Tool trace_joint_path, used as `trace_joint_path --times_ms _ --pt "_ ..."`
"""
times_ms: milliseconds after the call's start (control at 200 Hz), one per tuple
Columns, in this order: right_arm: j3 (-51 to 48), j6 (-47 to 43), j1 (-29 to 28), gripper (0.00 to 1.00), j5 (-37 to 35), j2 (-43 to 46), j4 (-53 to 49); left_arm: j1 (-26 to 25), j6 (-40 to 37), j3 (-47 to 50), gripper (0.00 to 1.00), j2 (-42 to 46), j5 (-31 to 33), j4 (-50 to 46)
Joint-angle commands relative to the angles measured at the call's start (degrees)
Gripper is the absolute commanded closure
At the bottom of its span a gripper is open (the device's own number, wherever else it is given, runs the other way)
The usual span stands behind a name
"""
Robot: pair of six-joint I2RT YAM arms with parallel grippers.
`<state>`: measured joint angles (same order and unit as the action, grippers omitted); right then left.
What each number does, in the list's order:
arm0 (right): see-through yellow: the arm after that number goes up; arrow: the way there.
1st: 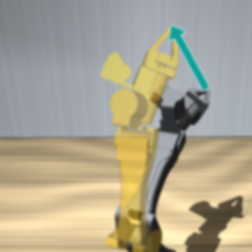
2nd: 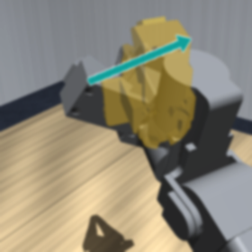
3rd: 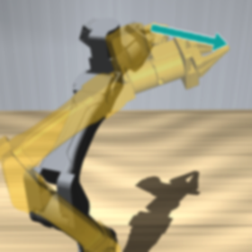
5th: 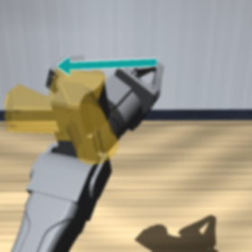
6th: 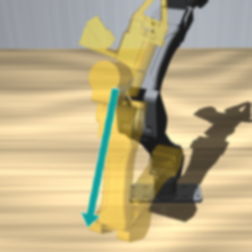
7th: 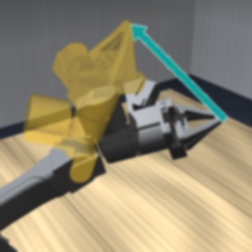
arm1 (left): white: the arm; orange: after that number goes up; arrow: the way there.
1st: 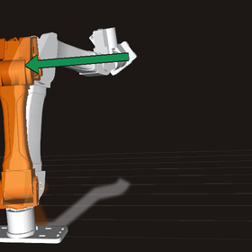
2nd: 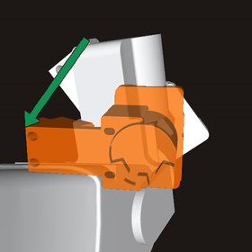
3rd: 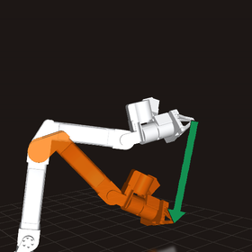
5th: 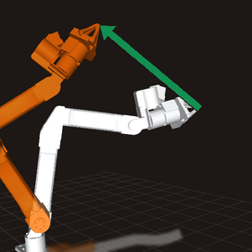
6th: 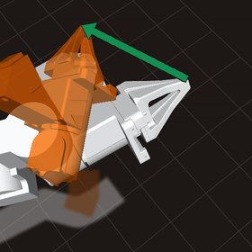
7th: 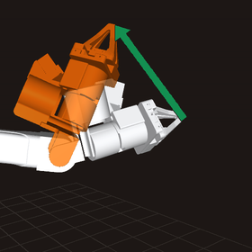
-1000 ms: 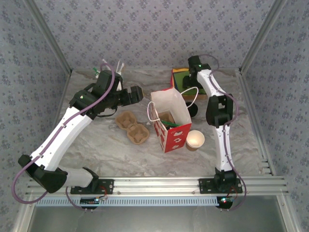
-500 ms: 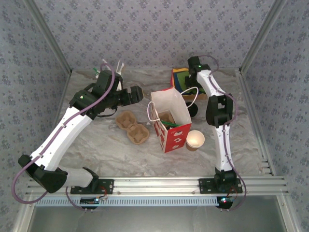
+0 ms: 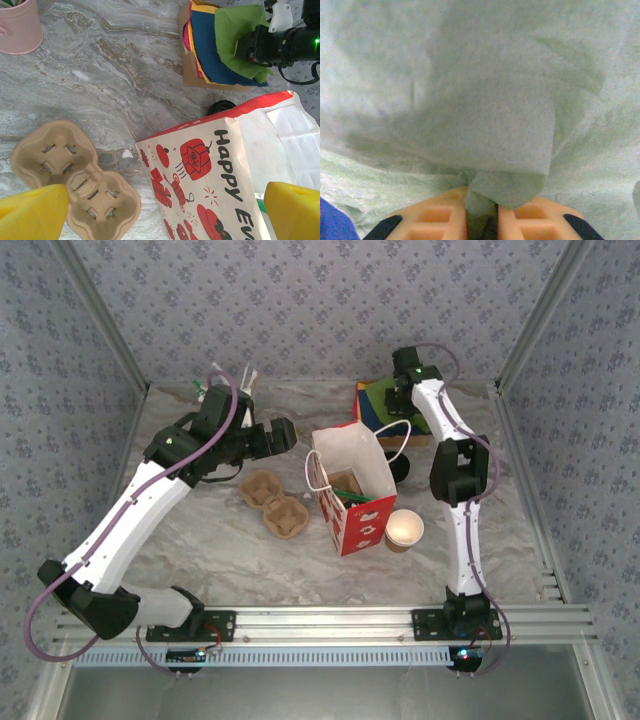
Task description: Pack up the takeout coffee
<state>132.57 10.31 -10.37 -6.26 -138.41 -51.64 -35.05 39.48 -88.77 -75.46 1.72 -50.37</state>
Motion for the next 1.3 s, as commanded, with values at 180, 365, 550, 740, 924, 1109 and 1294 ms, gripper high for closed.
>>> trace_joint_path --times_ms 180,365,550,740,924,1109,1294 --pt "-1.2 1.4 0.0 0.99 0.2 4.0 -1.3 -0.4 -1.4 -1.7 0.00 -0.1 -0.5 0.4" --pt "-4.7 2.0 0.0 1.00 0.8 10.4 -1.3 -0.4 -2.7 -2.7 0.00 -1.1 -1.7 1.2" --pt "-10.5 2.0 -0.2 1.00 0.0 20.1 -1.3 -0.4 -4.1 -2.9 0.00 -1.8 -3.5 3.3" --pt "-16.1 1.6 -0.7 1.00 -2.2 31.1 -2.7 -0.4 -5.2 -2.6 0.00 -2.7 -6.1 6.0" --pt "-19.5 0.4 -3.5 0.98 -5.7 41.6 -4.7 -0.4 -6.3 -2.5 0.00 -3.2 -7.8 8.0" --pt "-20.1 -2.0 -11.8 0.97 -15.4 49.6 -7.8 -0.3 -7.5 -2.5 0.00 -3.1 -8.6 8.7" --pt "-20.4 -3.9 -23.3 0.97 -28.0 54.4 -10.4 -0.3 -7.3 -0.7 0.00 -1.2 -8.5 9.8"
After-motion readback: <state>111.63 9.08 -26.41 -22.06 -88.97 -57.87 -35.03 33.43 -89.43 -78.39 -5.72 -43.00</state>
